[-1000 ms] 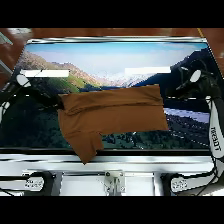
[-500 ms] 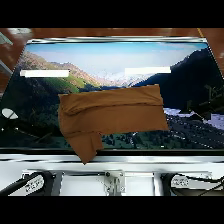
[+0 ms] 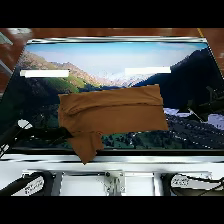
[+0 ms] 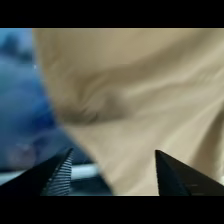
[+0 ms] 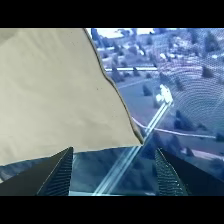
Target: Fold the shirts.
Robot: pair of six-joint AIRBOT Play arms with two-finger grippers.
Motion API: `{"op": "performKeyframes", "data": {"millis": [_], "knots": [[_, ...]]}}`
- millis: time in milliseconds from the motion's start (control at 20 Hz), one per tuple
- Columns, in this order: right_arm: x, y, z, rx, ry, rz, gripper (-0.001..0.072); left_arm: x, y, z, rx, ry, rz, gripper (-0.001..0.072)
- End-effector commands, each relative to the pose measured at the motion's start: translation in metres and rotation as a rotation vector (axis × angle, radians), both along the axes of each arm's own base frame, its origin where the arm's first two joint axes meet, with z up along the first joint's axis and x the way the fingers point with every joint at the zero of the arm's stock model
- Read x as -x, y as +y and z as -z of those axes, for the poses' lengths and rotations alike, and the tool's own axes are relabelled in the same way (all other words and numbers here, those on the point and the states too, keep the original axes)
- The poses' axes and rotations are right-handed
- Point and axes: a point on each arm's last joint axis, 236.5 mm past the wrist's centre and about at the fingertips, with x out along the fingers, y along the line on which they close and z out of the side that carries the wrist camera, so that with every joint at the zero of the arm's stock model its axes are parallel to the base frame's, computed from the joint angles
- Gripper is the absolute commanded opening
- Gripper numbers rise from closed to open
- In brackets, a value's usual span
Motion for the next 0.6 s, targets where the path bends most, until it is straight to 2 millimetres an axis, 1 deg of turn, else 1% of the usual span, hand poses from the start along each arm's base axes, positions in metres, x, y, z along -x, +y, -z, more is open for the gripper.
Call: {"op": "performKeyframes", "data": {"millis": [0,50,100,150,200,300,350,550], "knots": [[-0.003,-0.003,0.001,0.008,-0.013,0.011,0.0635,-0.012,-0.016,0.008,0.013,-0.020,-0.038,0.0551],[-0.004,-0.003,0.001,0.009,-0.013,0.016,0.0635,-0.007,-0.021,0.013,0.014,0.003,-0.018,0.0543],[-0.004,-0.003,0.001,0.010,-0.012,0.017,0.0635,-0.004,-0.024,0.017,0.015,0.019,-0.006,0.0456],[-0.004,-0.003,0.001,0.011,-0.011,0.017,0.0635,-0.002,-0.025,0.019,0.015,0.027,-0.004,0.0312],[-0.002,-0.005,0.002,0.019,-0.005,0.015,0.0635,-0.003,-0.025,0.018,0.015,0.023,-0.005,0.0192],[0.004,-0.008,0.009,0.034,0.023,0.015,0.0635,-0.004,-0.024,0.015,0.022,0.022,0.002,0.0086],[0.009,-0.007,0.015,0.034,0.040,0.016,0.0635,-0.002,-0.024,0.014,0.027,0.023,0.010,0.0042],[0.030,0.009,0.044,-0.014,0.099,0.040,0.0635,-0.001,-0.019,0.005,0.047,0.010,0.023,0.0042]]}}
